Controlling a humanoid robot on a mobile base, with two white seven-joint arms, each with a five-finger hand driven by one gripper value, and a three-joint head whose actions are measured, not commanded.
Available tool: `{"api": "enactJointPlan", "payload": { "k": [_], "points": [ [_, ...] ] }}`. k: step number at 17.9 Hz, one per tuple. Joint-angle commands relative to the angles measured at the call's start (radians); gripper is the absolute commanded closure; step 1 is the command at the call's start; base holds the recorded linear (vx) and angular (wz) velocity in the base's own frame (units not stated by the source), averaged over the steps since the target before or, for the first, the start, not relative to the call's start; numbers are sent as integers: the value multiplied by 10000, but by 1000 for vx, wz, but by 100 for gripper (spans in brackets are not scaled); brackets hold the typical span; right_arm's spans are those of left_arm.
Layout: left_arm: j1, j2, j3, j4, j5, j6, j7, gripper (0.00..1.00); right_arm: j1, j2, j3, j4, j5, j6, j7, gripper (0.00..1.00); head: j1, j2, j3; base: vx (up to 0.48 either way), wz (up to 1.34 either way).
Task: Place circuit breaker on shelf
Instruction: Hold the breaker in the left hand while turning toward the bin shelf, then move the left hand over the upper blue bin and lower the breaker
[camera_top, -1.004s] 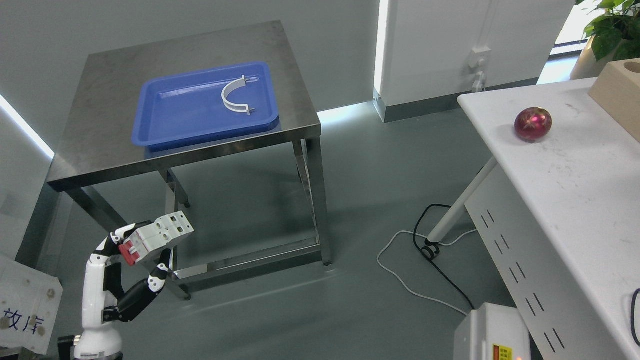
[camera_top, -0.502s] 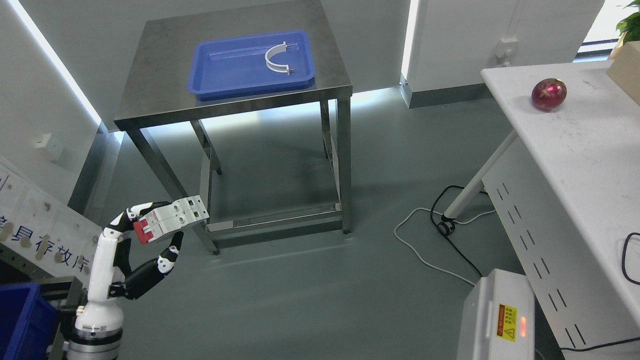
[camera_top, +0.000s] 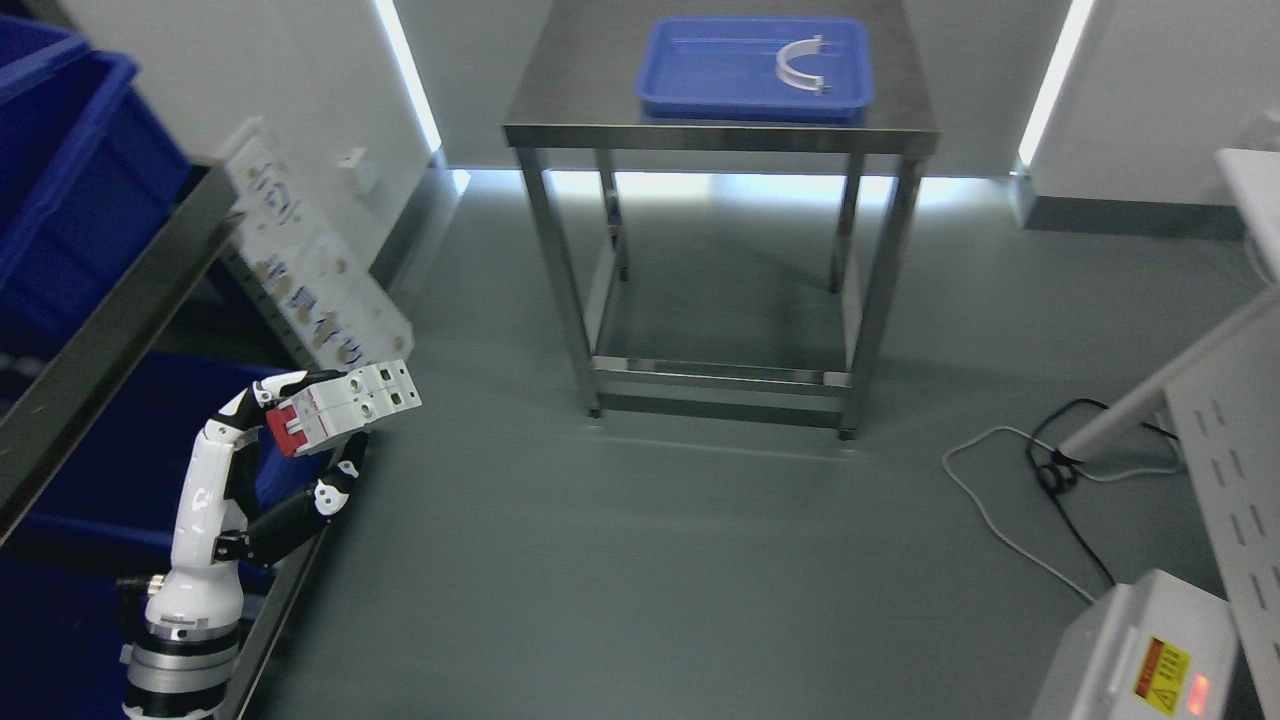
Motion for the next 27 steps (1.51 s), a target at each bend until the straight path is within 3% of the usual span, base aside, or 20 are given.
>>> {"api": "enactJointPlan", "payload": {
  "k": [1,5,12,16,20,24,27],
  "points": [
    [-658,141,-131,-9,245,200,-3,82,168,-175,0,-12,1,-349,5,0,0,0,0,-221,932],
    [-1639,156,-959,-10,215,966,-33,82,168,-175,0,3,1,-349,5,0,0,0,0,-216,1090],
    [-4398,203,-975,295,-688,3834,-708,82,168,-175,0,-12,1,-349,-10,0,0,-1,0,-134,1616],
    [-5950,309,-1357,1751,-1990,4264,-892,82,168,-175,0,3,1,-349,5,0,0,-7,0,38,1411],
    [-6901,355,-1512,3147,-2423,5033,-1979,82,168,-175,0,-12,1,-349,5,0,0,-7,0,108,897],
    [-7195,662,-2122,3595,-2960,5033,-2992,82,168,-175,0,3,1,-349,5,0,0,-7,0,163,360],
    [-7347,693,-2509,4052,-3205,5049,-3055,82,168,-175,0,-12,1,-349,5,0,0,-7,0,206,-137]
  ]
}}
